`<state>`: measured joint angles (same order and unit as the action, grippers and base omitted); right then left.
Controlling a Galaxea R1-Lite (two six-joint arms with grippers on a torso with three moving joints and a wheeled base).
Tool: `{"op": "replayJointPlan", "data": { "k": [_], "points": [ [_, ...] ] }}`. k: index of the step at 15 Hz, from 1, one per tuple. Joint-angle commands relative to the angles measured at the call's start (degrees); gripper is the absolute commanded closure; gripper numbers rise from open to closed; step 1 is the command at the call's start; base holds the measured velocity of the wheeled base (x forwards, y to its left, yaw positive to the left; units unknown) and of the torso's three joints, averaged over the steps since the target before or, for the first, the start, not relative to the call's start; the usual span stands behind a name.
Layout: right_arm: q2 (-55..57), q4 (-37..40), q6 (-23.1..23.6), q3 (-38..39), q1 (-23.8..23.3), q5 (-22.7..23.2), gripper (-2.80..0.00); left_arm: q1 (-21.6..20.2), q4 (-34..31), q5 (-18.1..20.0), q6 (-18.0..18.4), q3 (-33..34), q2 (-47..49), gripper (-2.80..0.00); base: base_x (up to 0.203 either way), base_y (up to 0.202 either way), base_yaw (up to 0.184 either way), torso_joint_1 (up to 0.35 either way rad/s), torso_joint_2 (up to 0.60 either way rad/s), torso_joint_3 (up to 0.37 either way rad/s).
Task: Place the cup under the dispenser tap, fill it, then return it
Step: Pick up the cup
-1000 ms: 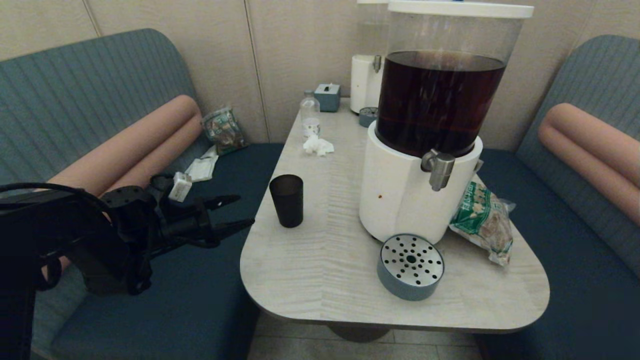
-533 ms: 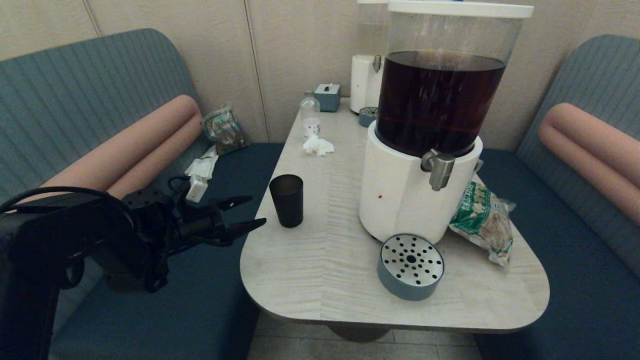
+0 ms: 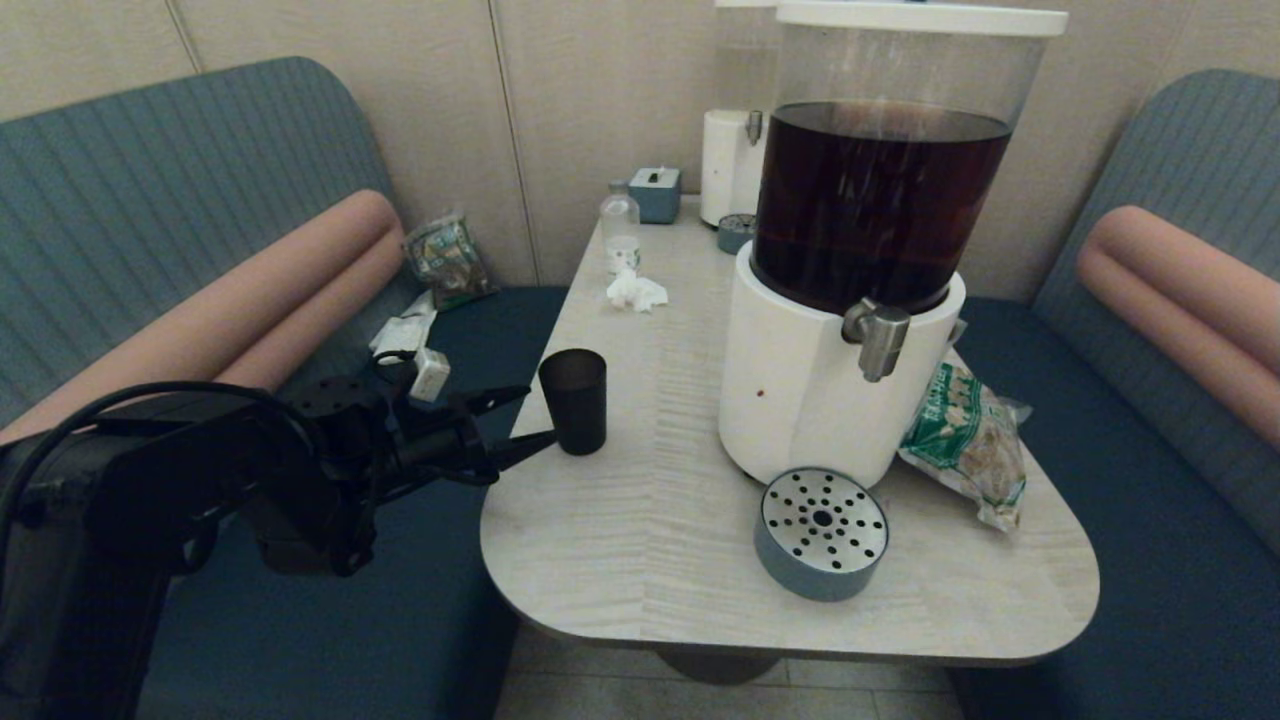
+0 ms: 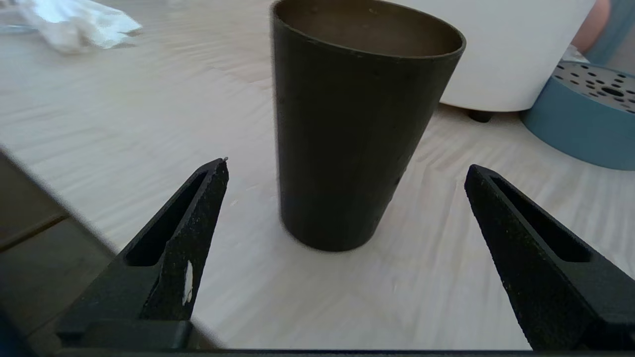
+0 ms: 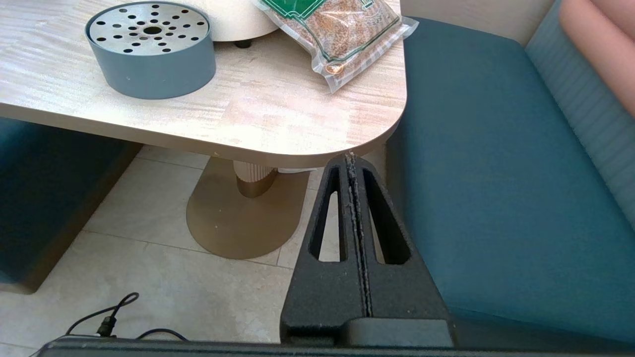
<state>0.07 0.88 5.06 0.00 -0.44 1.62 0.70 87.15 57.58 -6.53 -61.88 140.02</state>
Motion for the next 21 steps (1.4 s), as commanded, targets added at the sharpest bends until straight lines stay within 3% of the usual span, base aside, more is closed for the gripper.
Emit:
{"op": "replayJointPlan", "data": {
  "k": [1, 8, 19, 20, 21],
  "points": [
    [0.0, 0.0, 0.0, 0.1, 0.0, 0.0, 0.00, 1.2, 0.5, -0.2, -0.4, -1.7, 1.6, -2.80, 0.000, 0.000, 0.000, 0.000, 0.00, 0.000],
    [0.0, 0.0, 0.0, 0.0, 0.0, 0.0, 0.00, 4.9, 0.5, -7.2, -1.5, -10.0, 6.7, -2.80, 0.000, 0.000, 0.000, 0.000, 0.00, 0.000],
    [0.0, 0.0, 0.0, 0.0, 0.0, 0.0, 0.00, 6.2, 0.5, -10.9, -1.9, -16.1, 10.6, -2.80, 0.000, 0.000, 0.000, 0.000, 0.00, 0.000],
    [0.0, 0.0, 0.0, 0.1, 0.0, 0.0, 0.00, 6.3, 0.5, -10.9, -1.9, -16.3, 10.7, 0.00, 0.000, 0.000, 0.000, 0.000, 0.00, 0.000],
    [0.0, 0.0, 0.0, 0.0, 0.0, 0.0, 0.00, 6.5, 0.5, -10.9, -1.9, -16.3, 10.7, 0.00, 0.000, 0.000, 0.000, 0.000, 0.00, 0.000]
  ]
}}
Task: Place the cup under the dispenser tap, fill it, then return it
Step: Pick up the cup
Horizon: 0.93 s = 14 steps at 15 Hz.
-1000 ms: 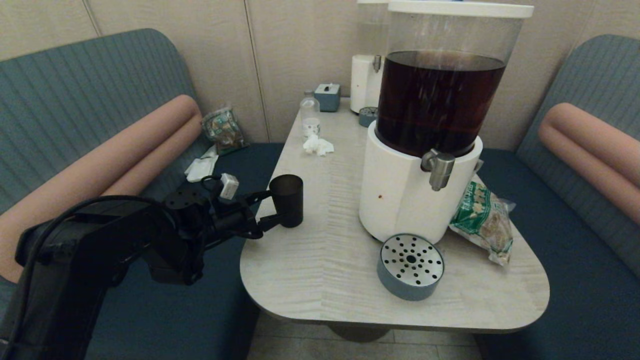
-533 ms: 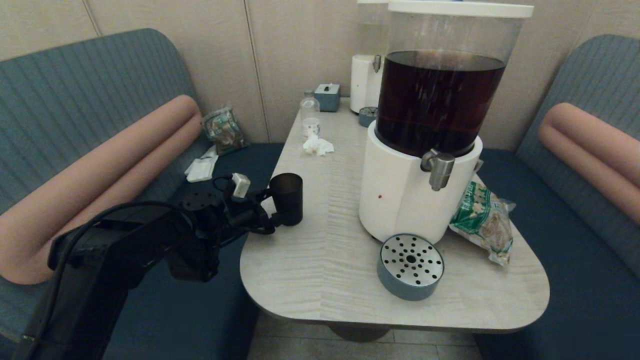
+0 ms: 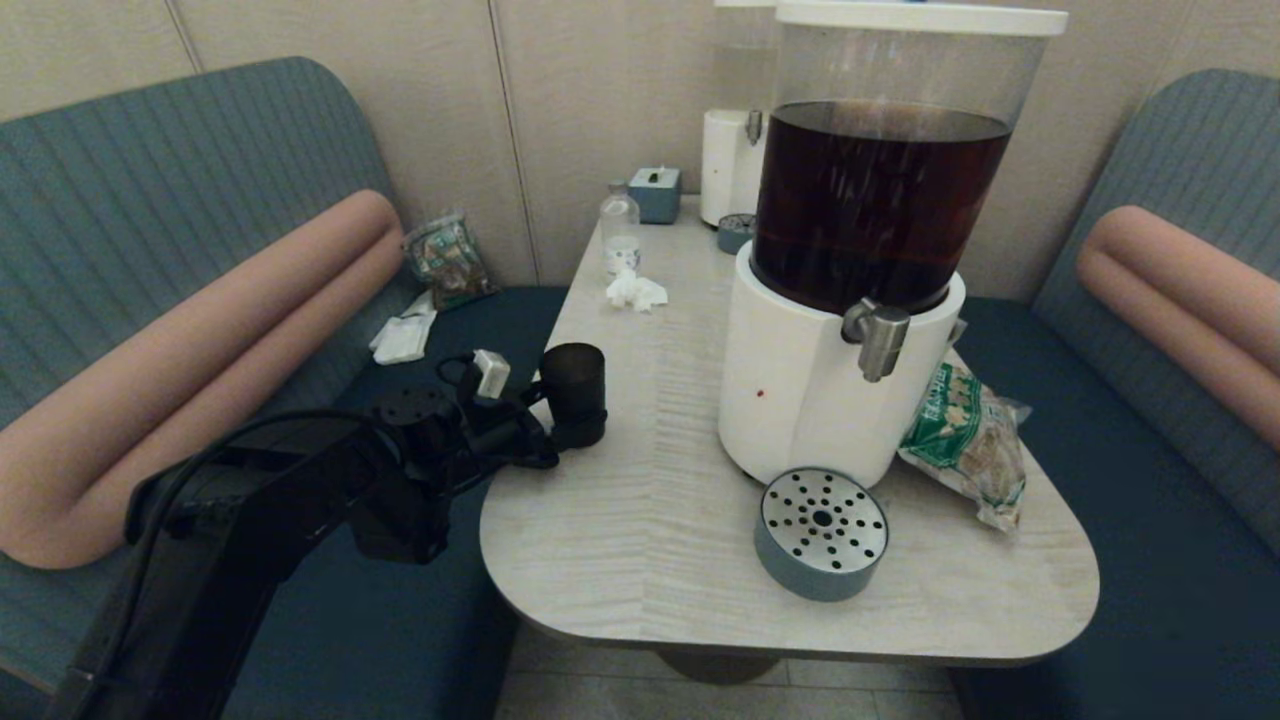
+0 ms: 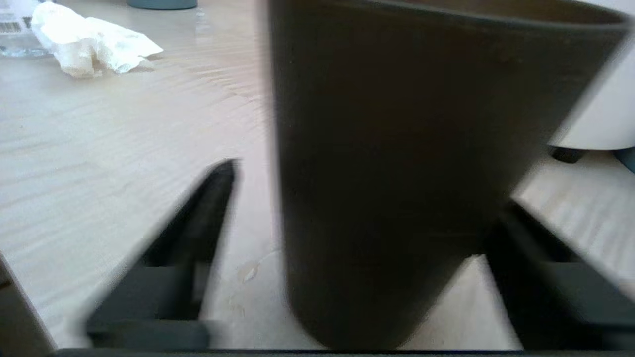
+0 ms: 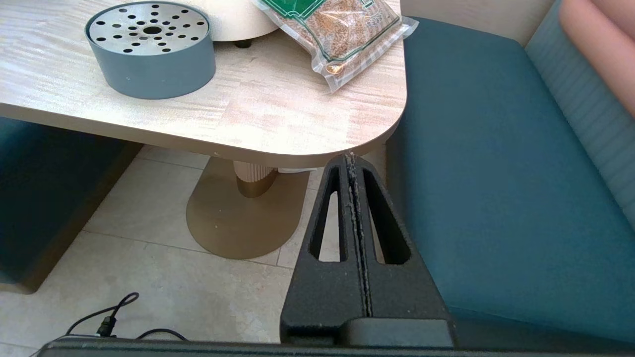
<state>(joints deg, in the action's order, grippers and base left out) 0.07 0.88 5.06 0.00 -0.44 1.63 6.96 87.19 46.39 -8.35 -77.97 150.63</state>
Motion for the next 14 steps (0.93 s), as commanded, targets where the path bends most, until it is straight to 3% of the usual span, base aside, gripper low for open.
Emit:
{"op": "replayJointPlan", "data": {
  "k": [1, 11, 14],
  "points": [
    [0.0, 0.0, 0.0, 0.0, 0.0, 0.0, 0.00, 0.3, 0.5, 0.3, -0.1, 0.0, 0.0, 0.00, 0.000, 0.000, 0.000, 0.000, 0.00, 0.000],
    [0.0, 0.0, 0.0, 0.1, 0.0, 0.0, 0.00, 0.9, 0.5, 0.0, 0.0, 1.5, -3.0, 0.00, 0.000, 0.000, 0.000, 0.000, 0.00, 0.000],
    [0.0, 0.0, 0.0, 0.1, 0.0, 0.0, 0.00, 1.1, 0.5, 0.1, 0.1, 8.0, -9.4, 0.00, 0.000, 0.000, 0.000, 0.000, 0.00, 0.000]
  ]
}}
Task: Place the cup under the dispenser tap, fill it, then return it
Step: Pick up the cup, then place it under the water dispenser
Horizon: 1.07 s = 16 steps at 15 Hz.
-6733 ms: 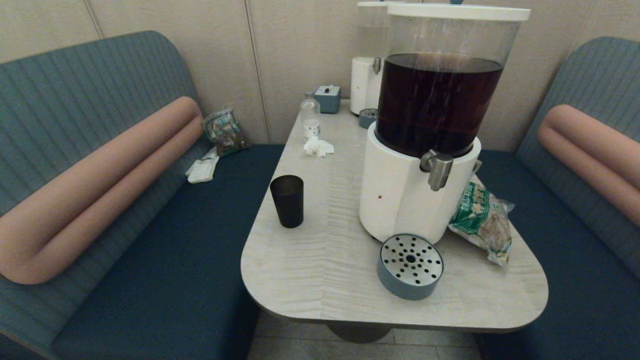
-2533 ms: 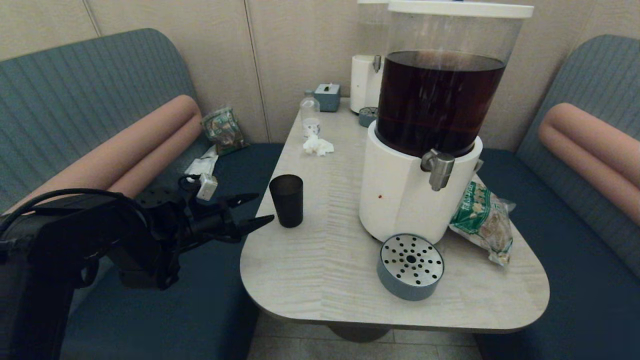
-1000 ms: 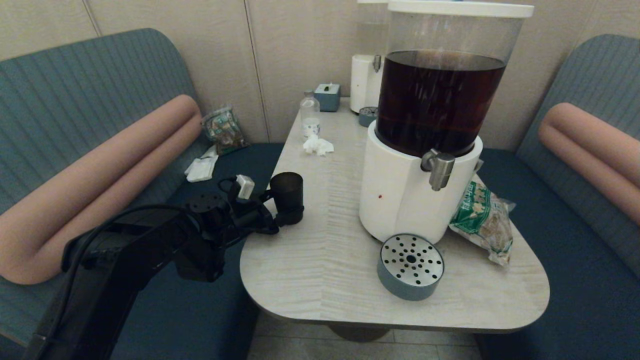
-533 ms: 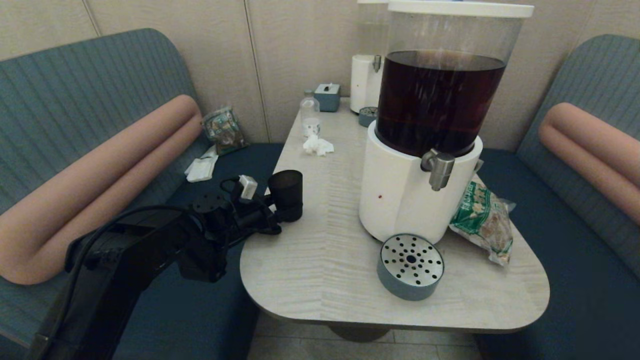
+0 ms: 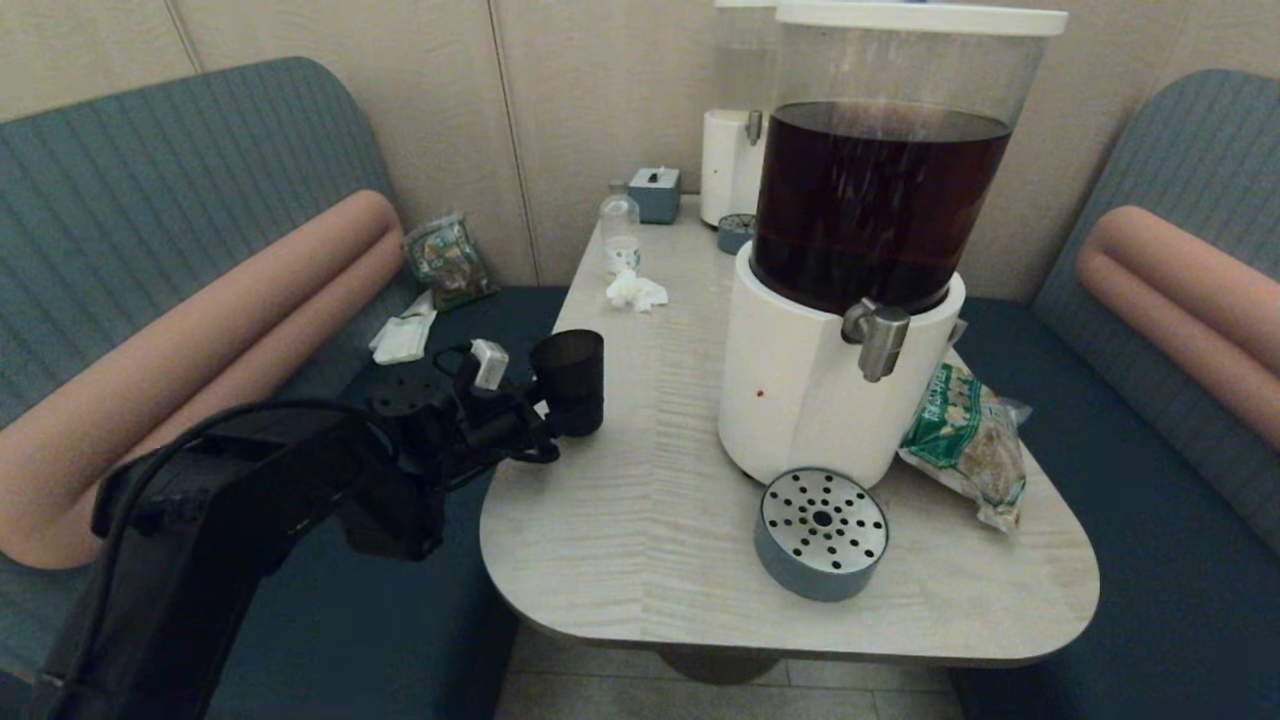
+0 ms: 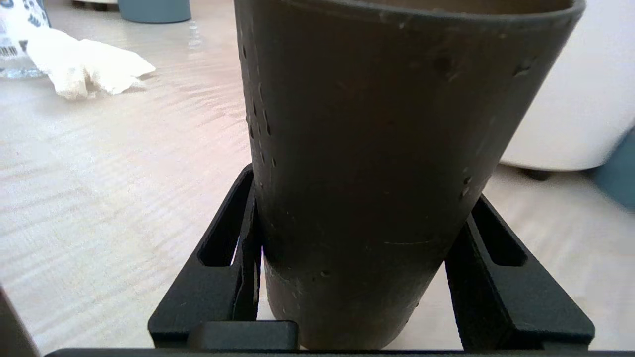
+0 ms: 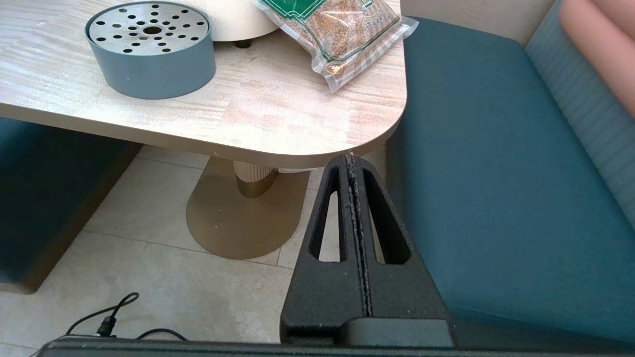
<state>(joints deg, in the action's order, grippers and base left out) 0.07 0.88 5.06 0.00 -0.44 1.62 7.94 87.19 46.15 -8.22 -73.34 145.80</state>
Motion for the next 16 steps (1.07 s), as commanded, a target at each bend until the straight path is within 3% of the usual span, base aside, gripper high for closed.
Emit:
{"op": "replayJointPlan", "data": {
  "k": [1, 4, 7, 11, 16],
  "points": [
    [0.0, 0.0, 0.0, 0.1, 0.0, 0.0, 0.00, 0.5, 0.5, 0.3, 0.0, 6.6, -7.4, 0.00, 0.000, 0.000, 0.000, 0.000, 0.00, 0.000],
    [0.0, 0.0, 0.0, 0.0, 0.0, 0.0, 0.00, 2.8, 0.5, 0.3, 0.0, 16.1, -15.6, 0.00, 0.000, 0.000, 0.000, 0.000, 0.00, 0.000],
    [0.0, 0.0, 0.0, 0.0, 0.0, 0.0, 0.00, 8.3, 0.5, 0.2, 0.0, 21.7, -20.9, 0.00, 0.000, 0.000, 0.000, 0.000, 0.00, 0.000],
    [0.0, 0.0, 0.0, 0.0, 0.0, 0.0, 0.00, 14.5, 0.5, -3.0, -0.2, 21.4, -20.6, 0.00, 0.000, 0.000, 0.000, 0.000, 0.00, 0.000],
    [0.0, 0.0, 0.0, 0.0, 0.0, 0.0, 0.00, 19.2, 0.5, -3.7, -0.9, 19.4, -16.9, 0.00, 0.000, 0.000, 0.000, 0.000, 0.00, 0.000]
  ]
}}
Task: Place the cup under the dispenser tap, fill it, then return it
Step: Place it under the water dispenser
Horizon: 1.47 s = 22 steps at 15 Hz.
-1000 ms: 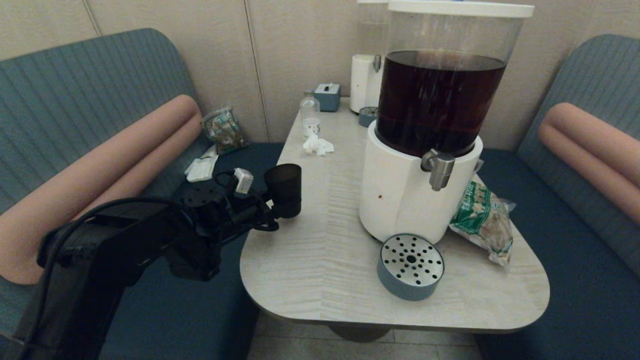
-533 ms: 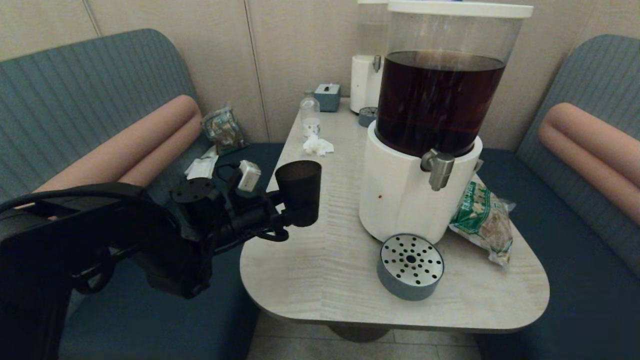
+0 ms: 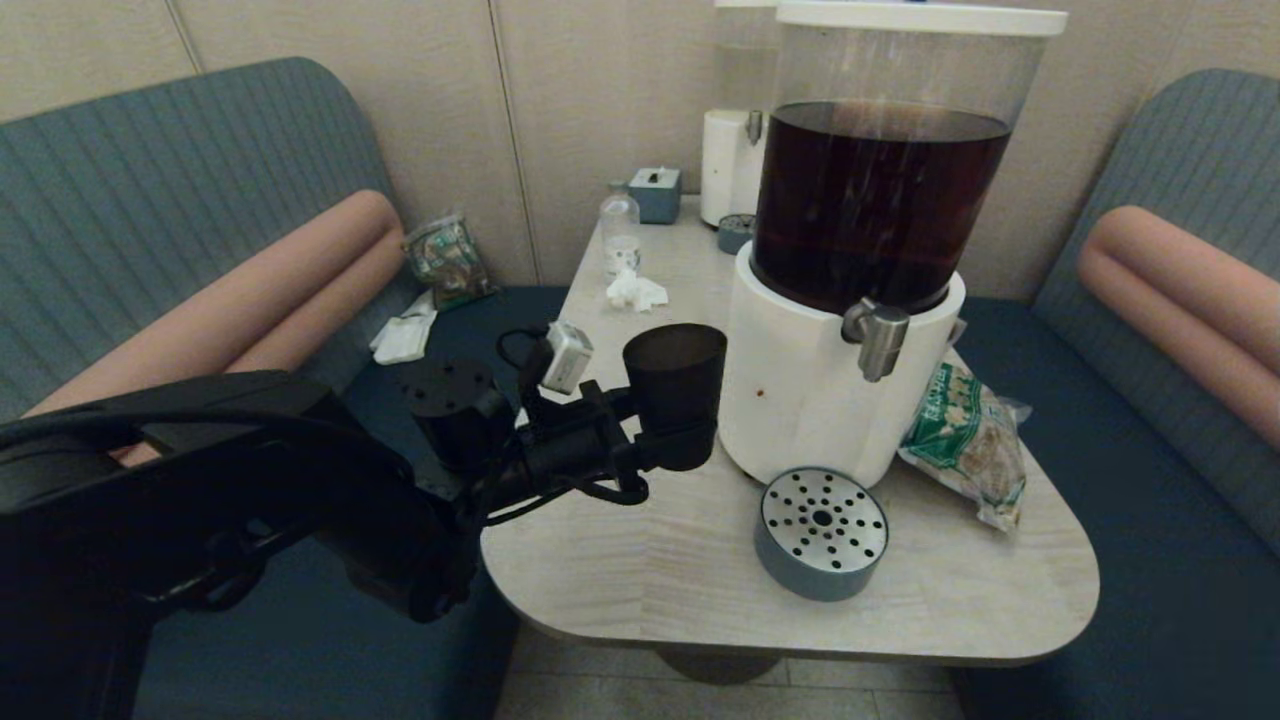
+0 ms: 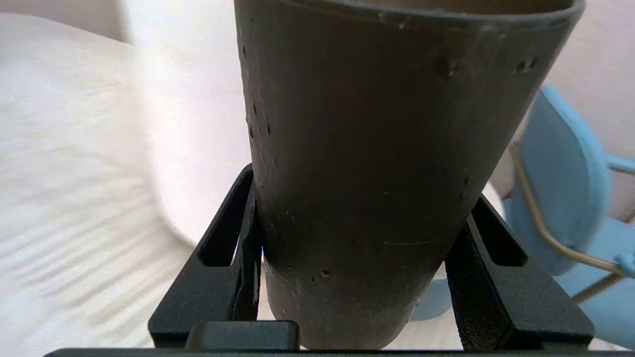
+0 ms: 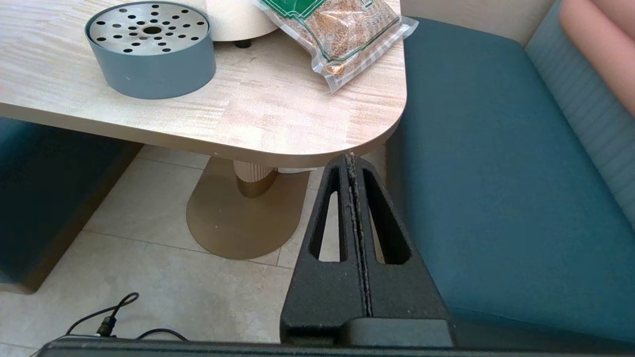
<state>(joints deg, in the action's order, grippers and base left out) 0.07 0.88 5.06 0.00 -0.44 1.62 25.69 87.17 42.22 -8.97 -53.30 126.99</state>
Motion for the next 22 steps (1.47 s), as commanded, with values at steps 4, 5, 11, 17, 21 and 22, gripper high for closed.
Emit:
{"op": "replayJointPlan", "data": {
  "k": [4, 5, 11, 17, 21, 22],
  "points": [
    [0.0, 0.0, 0.0, 0.0, 0.0, 0.0, 0.00, 4.4, 0.5, -1.3, -0.6, -3.5, 5.2, 0.00, 0.000, 0.000, 0.000, 0.000, 0.00, 0.000],
    [0.0, 0.0, 0.0, 0.0, 0.0, 0.0, 0.00, 5.2, 0.5, -1.5, -0.7, -4.4, 6.0, 0.00, 0.000, 0.000, 0.000, 0.000, 0.00, 0.000],
    [0.0, 0.0, 0.0, 0.0, 0.0, 0.0, 0.00, 9.1, 0.5, -3.7, -1.9, -9.8, 10.3, 0.00, 0.000, 0.000, 0.000, 0.000, 0.00, 0.000],
    [0.0, 0.0, 0.0, 0.0, 0.0, 0.0, 0.00, 12.4, 0.5, -4.1, -2.4, -14.3, 14.3, 0.00, 0.000, 0.000, 0.000, 0.000, 0.00, 0.000],
    [0.0, 0.0, 0.0, 0.1, 0.1, 0.0, 0.00, 14.0, 0.5, -5.1, -2.5, -17.1, 17.3, 0.00, 0.000, 0.000, 0.000, 0.000, 0.00, 0.000],
    [0.0, 0.0, 0.0, 0.0, 0.1, 0.0, 0.00, 14.1, 0.5, -5.2, -2.5, -18.1, 18.1, 0.00, 0.000, 0.000, 0.000, 0.000, 0.00, 0.000]
  ]
}}
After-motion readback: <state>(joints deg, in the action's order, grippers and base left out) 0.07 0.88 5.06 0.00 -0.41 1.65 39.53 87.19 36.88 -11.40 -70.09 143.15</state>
